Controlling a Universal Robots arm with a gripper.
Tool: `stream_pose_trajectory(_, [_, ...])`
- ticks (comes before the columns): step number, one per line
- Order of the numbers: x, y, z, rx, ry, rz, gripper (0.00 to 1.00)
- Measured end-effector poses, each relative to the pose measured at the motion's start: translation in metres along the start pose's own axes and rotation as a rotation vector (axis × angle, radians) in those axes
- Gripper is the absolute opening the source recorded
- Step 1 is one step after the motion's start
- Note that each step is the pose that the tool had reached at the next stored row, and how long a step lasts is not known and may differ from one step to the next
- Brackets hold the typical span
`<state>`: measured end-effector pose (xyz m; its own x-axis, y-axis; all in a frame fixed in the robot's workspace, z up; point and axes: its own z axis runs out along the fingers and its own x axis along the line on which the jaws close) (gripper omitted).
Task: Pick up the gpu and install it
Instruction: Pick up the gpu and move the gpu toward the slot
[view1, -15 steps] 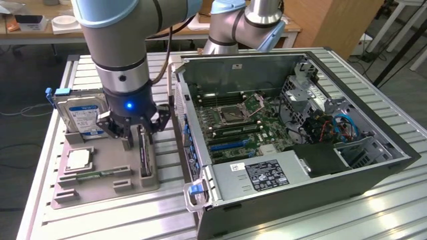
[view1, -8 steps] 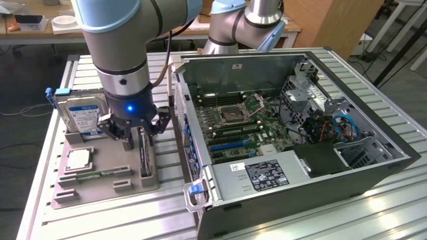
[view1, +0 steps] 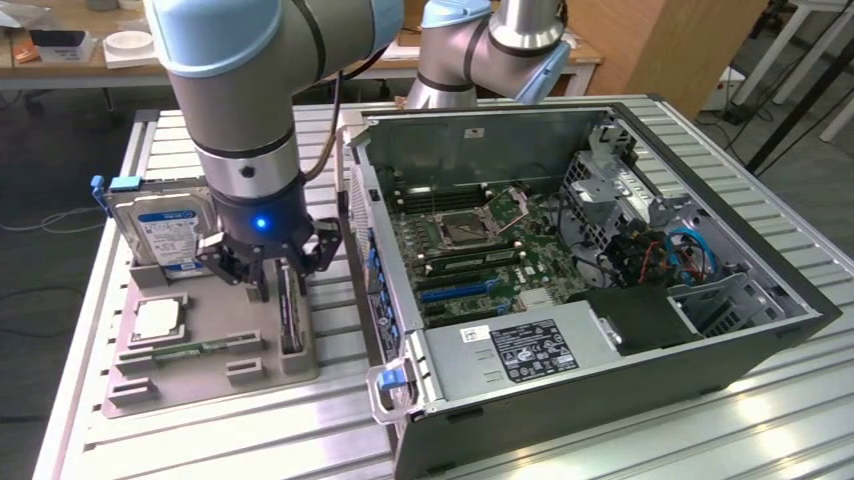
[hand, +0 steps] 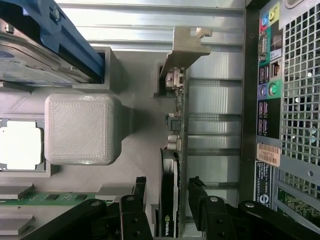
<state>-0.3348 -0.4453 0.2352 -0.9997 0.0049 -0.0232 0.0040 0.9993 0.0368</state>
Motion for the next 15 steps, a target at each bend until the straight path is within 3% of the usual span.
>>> stream_pose_trajectory(6, [0.0002, -0.0002, 0.0053, 0.0, 0.0, 0.0, 0.47])
stream_pose_trajectory(15, [0.0002, -0.0002, 0.0057, 0.0, 0.0, 0.0, 0.47])
